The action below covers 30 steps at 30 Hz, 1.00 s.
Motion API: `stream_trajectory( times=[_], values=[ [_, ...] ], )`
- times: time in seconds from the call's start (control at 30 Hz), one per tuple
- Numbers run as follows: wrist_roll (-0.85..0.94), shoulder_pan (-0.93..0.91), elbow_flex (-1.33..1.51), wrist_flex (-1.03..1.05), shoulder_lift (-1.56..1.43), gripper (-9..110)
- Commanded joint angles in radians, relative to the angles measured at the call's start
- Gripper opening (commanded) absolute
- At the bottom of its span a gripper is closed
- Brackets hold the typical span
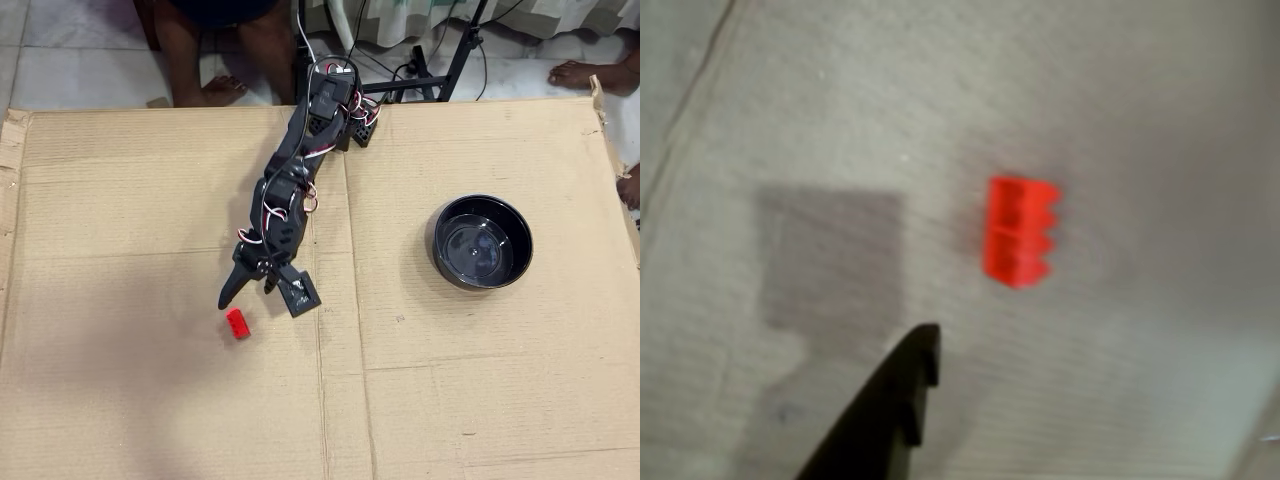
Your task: Grasp a lego block and put it in the bin.
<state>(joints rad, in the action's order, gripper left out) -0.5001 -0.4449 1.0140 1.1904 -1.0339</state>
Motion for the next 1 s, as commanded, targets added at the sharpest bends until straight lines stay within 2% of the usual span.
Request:
stream_trajectory(
  times=[0.0, 0.57, 0.97],
  values=[
    [-0.052, -0.006, -0.084, -0.006, 0.034, 40],
    [-0.066, -0.021, -0.354, -0.009, 0.324, 40],
    [-0.067, -0.032, -0.413, -0.020, 0.425, 39]
  ],
)
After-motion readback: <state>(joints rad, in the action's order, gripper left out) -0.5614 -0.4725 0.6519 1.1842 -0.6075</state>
